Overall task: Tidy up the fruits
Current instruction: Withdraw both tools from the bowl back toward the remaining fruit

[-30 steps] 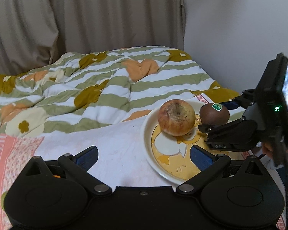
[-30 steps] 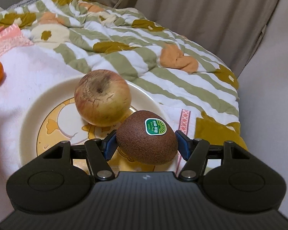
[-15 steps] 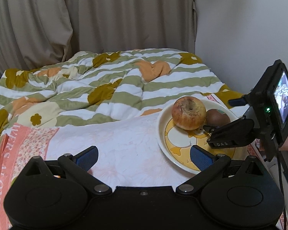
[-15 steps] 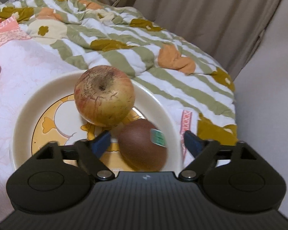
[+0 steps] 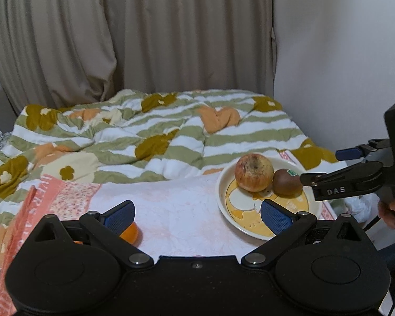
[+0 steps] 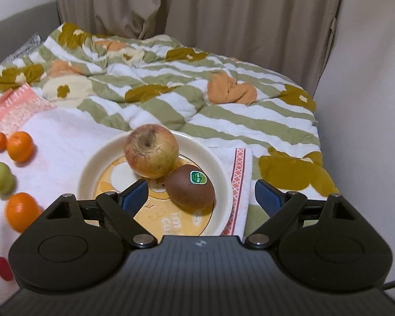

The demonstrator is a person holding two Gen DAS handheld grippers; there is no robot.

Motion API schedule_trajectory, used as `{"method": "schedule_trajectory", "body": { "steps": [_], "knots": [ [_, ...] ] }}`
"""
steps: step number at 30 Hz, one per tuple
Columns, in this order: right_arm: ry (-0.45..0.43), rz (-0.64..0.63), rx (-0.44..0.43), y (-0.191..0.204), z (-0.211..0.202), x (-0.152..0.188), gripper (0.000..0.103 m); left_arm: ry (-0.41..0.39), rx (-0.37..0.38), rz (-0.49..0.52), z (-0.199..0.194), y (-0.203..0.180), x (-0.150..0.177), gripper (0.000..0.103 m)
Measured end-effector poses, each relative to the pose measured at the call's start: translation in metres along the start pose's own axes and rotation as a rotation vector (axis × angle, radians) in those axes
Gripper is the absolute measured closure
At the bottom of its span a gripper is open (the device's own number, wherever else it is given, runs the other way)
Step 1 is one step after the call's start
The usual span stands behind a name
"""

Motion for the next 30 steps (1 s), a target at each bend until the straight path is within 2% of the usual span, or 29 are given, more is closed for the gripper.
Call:
{"method": "schedule_trajectory", "body": {
  "steps": [7, 16, 23, 30],
  "knots": [
    [-0.012, 0.024, -0.028, -0.001, -0.055, 0.002, 0.000, -0.028, -0.063, -0.028, -0.044, -0.001, 0.005, 0.000],
    [0.004, 0.091, -0.043, 0.025, -0.115, 0.014, 0.000, -0.039, -0.105, -0.047, -0.089, 0.029, 0.027, 0.000],
    [0.022, 0.176, 0.014, 0.061, -0.158, 0.030, 0.000, -0.004, -0.092, -0.040, -0.114, 0.074, 0.058, 0.000],
    [0.057, 0.245, 0.064, 0.105, -0.178, 0.051, 0.000, 0.027, -0.025, -0.016, -0.119, 0.117, 0.085, 0.000]
  ]
}}
Point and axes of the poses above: each gripper's, at about its wrist camera, not at the fingertips, and z roughly the way its jaws point, y to its left, x to its underside, the point moved 1 cm from there along z, roughly the way its jaws point, and after that the axes turned 13 degrees about x, right-handed, at the moved point
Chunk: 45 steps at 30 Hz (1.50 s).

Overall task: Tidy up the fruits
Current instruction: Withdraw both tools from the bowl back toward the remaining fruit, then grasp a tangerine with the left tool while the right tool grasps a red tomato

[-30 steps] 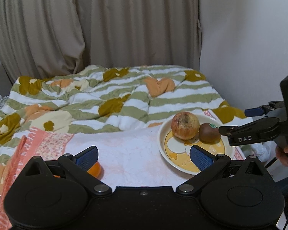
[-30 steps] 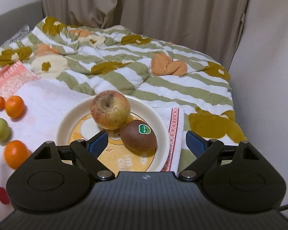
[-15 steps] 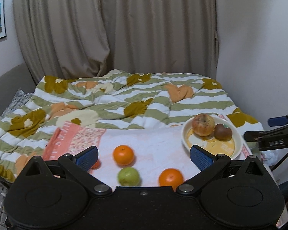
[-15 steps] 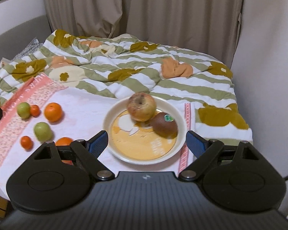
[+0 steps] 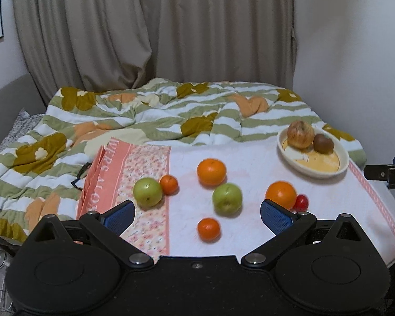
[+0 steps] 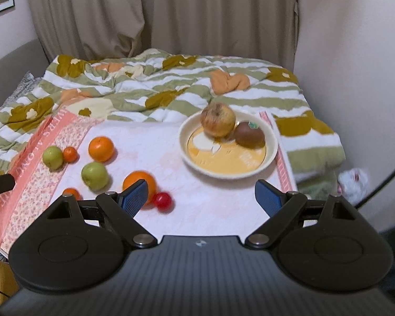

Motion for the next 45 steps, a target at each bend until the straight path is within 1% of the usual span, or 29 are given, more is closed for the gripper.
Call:
{"method": "schedule_trajectory", "body": {
  "steps": [7, 11, 13, 14, 15, 16, 21, 24, 26, 28, 29, 33, 35, 37, 38, 45],
  "knots": [
    [0.052, 0.046, 0.052, 0.037, 0.004, 0.038, 0.000, 0.003, 0.077, 0.039, 0.021, 0.033, 0.023, 0.001],
    [0.080, 0.057, 0.063, 0.058, 0.013, 0.060, 0.000, 0.015, 0.089, 0.056, 0.039, 0.041, 0.033, 0.002],
    [0.094, 0.052, 0.062, 0.066, 0.019, 0.069, 0.000, 0.016, 0.086, 0.066, 0.049, 0.043, 0.036, 0.004],
    [0.098, 0.043, 0.066, 0.071, 0.021, 0.073, 0.000, 0.016, 0.084, 0.075, 0.055, 0.042, 0.038, 0.008],
    [0.100, 0.039, 0.067, 0.074, 0.023, 0.077, 0.000, 0.021, 0.083, 0.080, 0.060, 0.042, 0.040, 0.009],
    [0.104, 0.036, 0.063, 0.078, 0.026, 0.082, 0.000, 0.033, 0.087, 0.080, 0.068, 0.042, 0.042, 0.009],
    [0.104, 0.009, 0.062, 0.094, 0.042, 0.099, 0.003, 0.077, 0.124, 0.082, 0.099, 0.038, 0.052, 0.018],
    [0.108, 0.019, 0.048, 0.098, 0.049, 0.102, 0.003, 0.101, 0.140, 0.094, 0.112, 0.034, 0.055, 0.025],
    [0.109, 0.024, 0.043, 0.100, 0.053, 0.105, 0.003, 0.111, 0.144, 0.105, 0.118, 0.031, 0.056, 0.028],
    [0.108, 0.026, 0.038, 0.101, 0.057, 0.107, 0.006, 0.118, 0.145, 0.113, 0.123, 0.029, 0.056, 0.029],
    [0.111, 0.024, 0.034, 0.102, 0.059, 0.107, 0.010, 0.122, 0.145, 0.114, 0.125, 0.028, 0.055, 0.030],
    [0.117, 0.030, 0.025, 0.105, 0.064, 0.106, 0.017, 0.138, 0.153, 0.110, 0.133, 0.028, 0.055, 0.041],
    [0.117, 0.031, 0.026, 0.106, 0.066, 0.106, 0.019, 0.142, 0.156, 0.109, 0.137, 0.027, 0.054, 0.044],
    [0.113, 0.029, 0.030, 0.107, 0.067, 0.105, 0.021, 0.148, 0.160, 0.108, 0.139, 0.026, 0.054, 0.054],
    [0.113, 0.028, 0.028, 0.107, 0.068, 0.104, 0.023, 0.152, 0.156, 0.106, 0.141, 0.026, 0.054, 0.060],
    [0.116, 0.034, 0.022, 0.113, 0.070, 0.100, 0.030, 0.154, 0.153, 0.099, 0.137, 0.029, 0.057, 0.062]
  ]
}}
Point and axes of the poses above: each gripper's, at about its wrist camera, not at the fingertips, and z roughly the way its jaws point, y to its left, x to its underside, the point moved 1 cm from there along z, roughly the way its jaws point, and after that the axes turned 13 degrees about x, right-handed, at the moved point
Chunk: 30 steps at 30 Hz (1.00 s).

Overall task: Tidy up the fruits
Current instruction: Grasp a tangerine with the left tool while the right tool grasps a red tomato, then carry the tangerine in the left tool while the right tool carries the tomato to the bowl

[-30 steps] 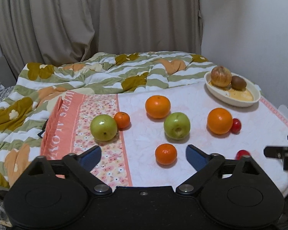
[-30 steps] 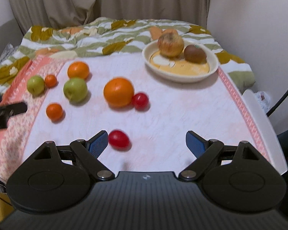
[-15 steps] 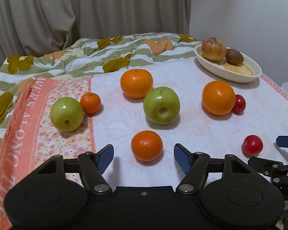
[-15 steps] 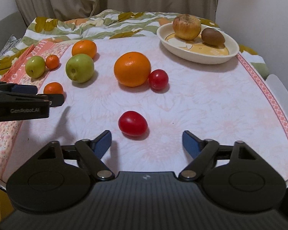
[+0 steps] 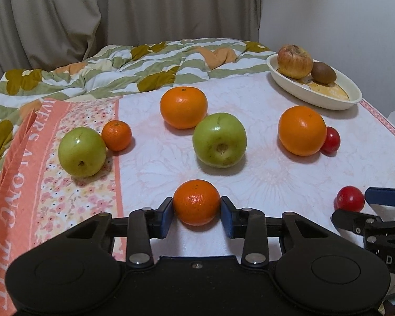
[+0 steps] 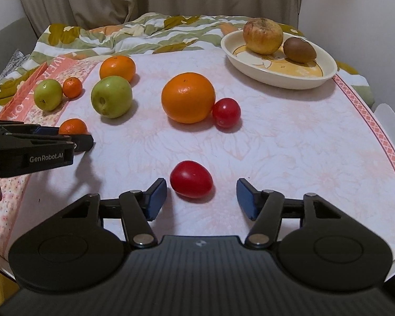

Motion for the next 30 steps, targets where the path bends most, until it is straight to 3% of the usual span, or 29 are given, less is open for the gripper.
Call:
{"method": "schedule_trajectory", "body": {
  "steps": [4, 8, 19, 30],
  "knots": [
    [-0.003, 0.001, 0.002, 0.003, 0.000, 0.000, 0.037, 0.002, -0.004, -0.014, -0.006, 0.003, 0.005, 0.062],
    [-0.011, -0.006, 0.001, 0.006, -0.001, -0.001, 0.053, -0.002, -0.009, -0.035, -0.014, 0.006, 0.009, 0.062],
    [-0.034, -0.013, -0.007, 0.008, -0.019, -0.008, 0.053, -0.053, 0.006, -0.069, -0.049, 0.002, 0.006, 0.062],
    [-0.075, -0.005, 0.007, -0.014, -0.071, -0.036, 0.053, -0.134, 0.026, -0.077, -0.102, -0.022, -0.017, 0.062]
  ]
}}
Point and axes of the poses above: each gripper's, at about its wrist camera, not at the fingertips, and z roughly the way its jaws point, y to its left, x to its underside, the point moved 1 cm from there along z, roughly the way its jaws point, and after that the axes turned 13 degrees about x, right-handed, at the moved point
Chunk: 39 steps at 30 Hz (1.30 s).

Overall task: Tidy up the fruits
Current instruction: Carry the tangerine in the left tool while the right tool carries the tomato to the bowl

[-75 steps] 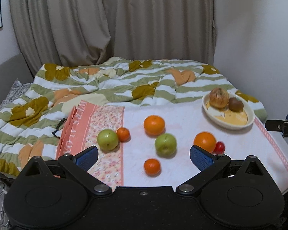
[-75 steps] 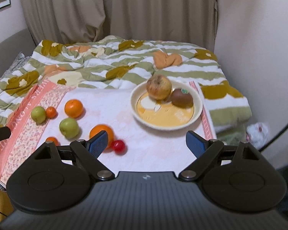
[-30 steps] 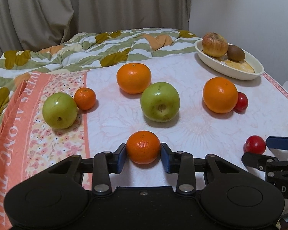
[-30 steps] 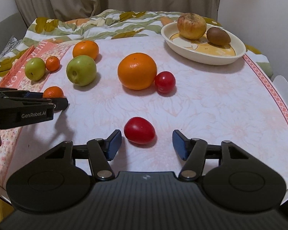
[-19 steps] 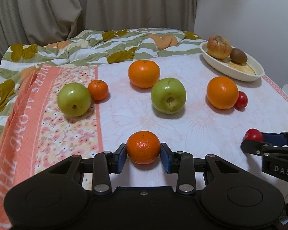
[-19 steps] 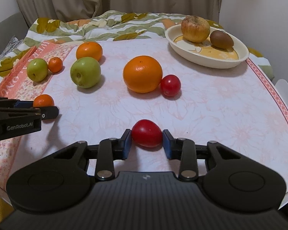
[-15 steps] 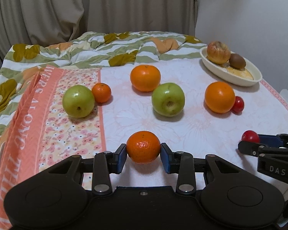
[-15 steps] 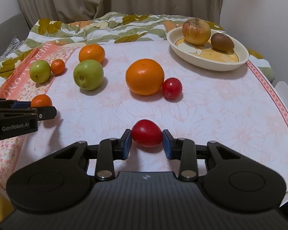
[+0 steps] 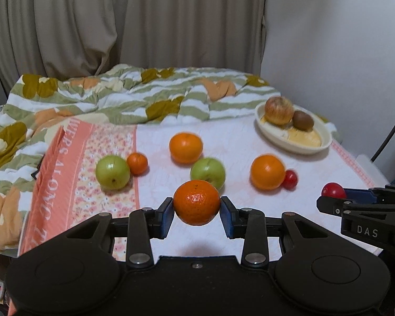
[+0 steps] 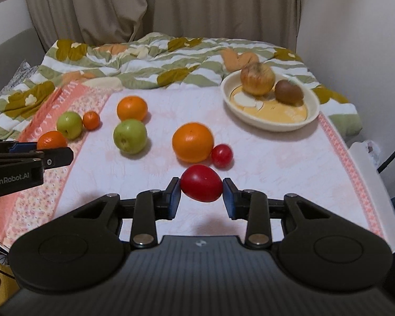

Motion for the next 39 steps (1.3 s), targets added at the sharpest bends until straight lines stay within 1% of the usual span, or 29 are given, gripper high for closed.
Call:
{"method": "schedule_trajectory", "body": {
  "steps": [4, 9, 17, 22, 27, 34, 39],
  "knots": [
    [-0.008, 0.011, -0.001, -0.017, -0.014, -0.012, 0.053, -0.041, -0.007, 0.001, -0.015, -0.014, -0.015, 0.062],
    [-0.023, 0.016, -0.003, -0.044, -0.022, -0.028, 0.053, -0.079, -0.023, -0.004, -0.024, -0.033, -0.033, 0.062],
    [-0.064, -0.030, -0.055, -0.097, -0.013, -0.060, 0.053, -0.138, -0.082, -0.040, -0.017, -0.077, -0.060, 0.062],
    [-0.090, -0.061, -0.091, -0.130, 0.008, -0.085, 0.053, -0.163, -0.117, -0.069, 0.005, -0.101, -0.080, 0.062],
    [-0.108, -0.093, -0.120, -0.157, 0.034, -0.107, 0.053, -0.170, -0.132, -0.093, 0.033, -0.118, -0.100, 0.062],
    [-0.103, -0.111, -0.129, -0.183, 0.075, -0.133, 0.053, -0.137, -0.130, -0.096, 0.080, -0.132, -0.123, 0.062],
    [-0.072, -0.090, -0.118, -0.193, 0.104, -0.145, 0.053, -0.080, -0.103, -0.067, 0.120, -0.137, -0.137, 0.062]
  ]
}}
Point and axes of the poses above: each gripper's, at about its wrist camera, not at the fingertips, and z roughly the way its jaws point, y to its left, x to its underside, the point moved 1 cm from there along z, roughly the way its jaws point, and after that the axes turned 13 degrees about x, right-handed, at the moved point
